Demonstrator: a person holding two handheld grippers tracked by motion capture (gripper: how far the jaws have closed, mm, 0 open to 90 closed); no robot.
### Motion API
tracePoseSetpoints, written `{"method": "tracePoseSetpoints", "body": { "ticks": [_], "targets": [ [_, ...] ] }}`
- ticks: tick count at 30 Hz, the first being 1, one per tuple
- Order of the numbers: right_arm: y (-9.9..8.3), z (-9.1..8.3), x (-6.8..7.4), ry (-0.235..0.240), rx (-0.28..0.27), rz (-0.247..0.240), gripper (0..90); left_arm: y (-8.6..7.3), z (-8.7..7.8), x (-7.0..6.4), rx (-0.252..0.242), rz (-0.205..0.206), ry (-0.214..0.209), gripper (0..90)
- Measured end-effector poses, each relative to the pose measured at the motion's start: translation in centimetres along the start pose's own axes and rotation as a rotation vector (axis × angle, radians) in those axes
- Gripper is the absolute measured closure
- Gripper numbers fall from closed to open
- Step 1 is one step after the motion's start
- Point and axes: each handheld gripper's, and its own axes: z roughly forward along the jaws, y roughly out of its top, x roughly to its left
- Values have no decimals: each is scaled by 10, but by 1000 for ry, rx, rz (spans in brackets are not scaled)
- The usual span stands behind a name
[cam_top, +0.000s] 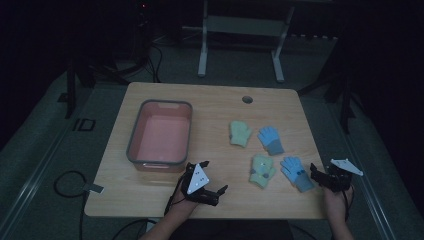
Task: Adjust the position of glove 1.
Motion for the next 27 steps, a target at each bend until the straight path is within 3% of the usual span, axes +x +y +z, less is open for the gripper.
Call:
{"method": "tracePoseSetpoints", "body": {
  "ticks": [11,20,27],
  "targets": [
    [1,2,-2,25,29,2,135,0,0,-1,2,13,-1,0],
    [1,2,0,26,22,-14,135,0,0,-1,4,17,-4,0],
    [1,2,-1,58,35,-10,130,0,1,-1,8,22,-8,0]
  ]
}}
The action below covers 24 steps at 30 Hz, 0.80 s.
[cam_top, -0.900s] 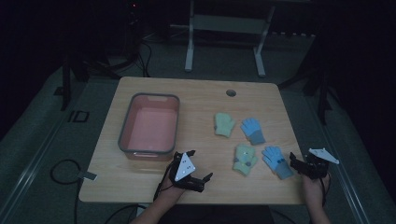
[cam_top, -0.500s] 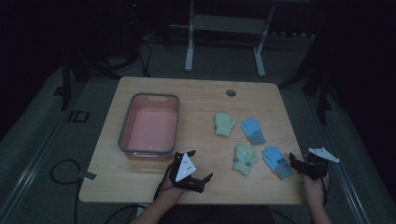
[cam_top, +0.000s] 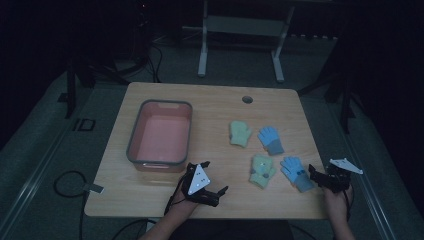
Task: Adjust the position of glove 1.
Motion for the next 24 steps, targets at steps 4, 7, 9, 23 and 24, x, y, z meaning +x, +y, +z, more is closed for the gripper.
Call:
{"method": "tracePoseSetpoints", "body": {
  "ticks": [4,7,9,23,24],
  "targets": [
    [0,1,0,0,5,-3,121,0,0,0,-2,-3,-1,0],
    [0,1,1,3,6,-6,122,0,0,0,-1,-4,-2,0],
    [0,0,2,5,9,-6,122,0,0,0,0,-2,-2,0],
    [23,-17,0,26,-7,4,109,0,0,0,-4,-3,-4,0],
    [28,-19,0,22,-14,3,109,0,0,0,-4,-3,-4,0]
  ]
}}
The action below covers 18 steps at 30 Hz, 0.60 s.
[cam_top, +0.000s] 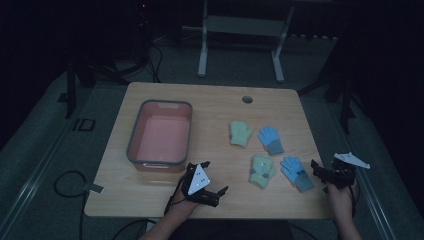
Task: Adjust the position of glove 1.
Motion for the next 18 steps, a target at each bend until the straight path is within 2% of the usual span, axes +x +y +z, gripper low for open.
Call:
{"method": "tracePoseSetpoints", "body": {
  "ticks": [3,4,8,10,13,15,16,18],
  "targets": [
    [3,-1,0,0,-3,-1,109,0,0,0,-2,-5,0,0],
    [17,-6,1,-7,-36,-7,109,0,0,0,-3,-5,0,0],
    [28,-9,4,-3,-58,-15,139,0,0,0,-5,-6,0,0],
    [40,-9,7,47,-19,-11,148,0,0,1,-4,-7,0,0],
    [45,-9,11,43,-29,-22,147,0,0,1,-3,-11,-3,0],
    [51,-7,15,54,-19,-26,135,0,-1,2,-4,-16,-4,0],
    [57,-5,18,77,-7,-23,121,0,-1,2,-4,-15,-5,0],
    [60,-5,20,74,-12,-21,120,0,0,1,-5,-15,-5,0]
  ]
}}
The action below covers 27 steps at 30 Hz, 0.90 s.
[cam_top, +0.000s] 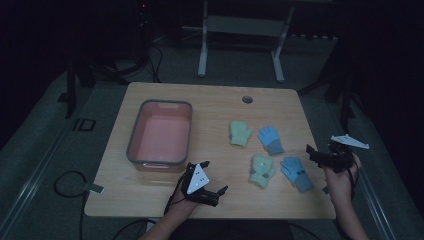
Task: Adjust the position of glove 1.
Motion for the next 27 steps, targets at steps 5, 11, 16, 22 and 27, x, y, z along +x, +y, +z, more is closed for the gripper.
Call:
{"method": "tracePoseSetpoints", "body": {
  "ticks": [5,11,16,22,27],
  "targets": [
    [9,5,12,30,-2,-26,113,0,0,-1,-2,5,0,0],
    [20,14,23,74,-1,-41,139,0,0,-1,-2,6,0,0],
    [30,22,36,110,-6,-55,167,0,0,-1,1,12,1,0],
    [40,32,52,142,-8,-76,185,0,0,-1,-1,12,3,0],
    [49,43,67,163,-3,-90,187,0,0,-1,-2,11,1,0]
  ]
}}
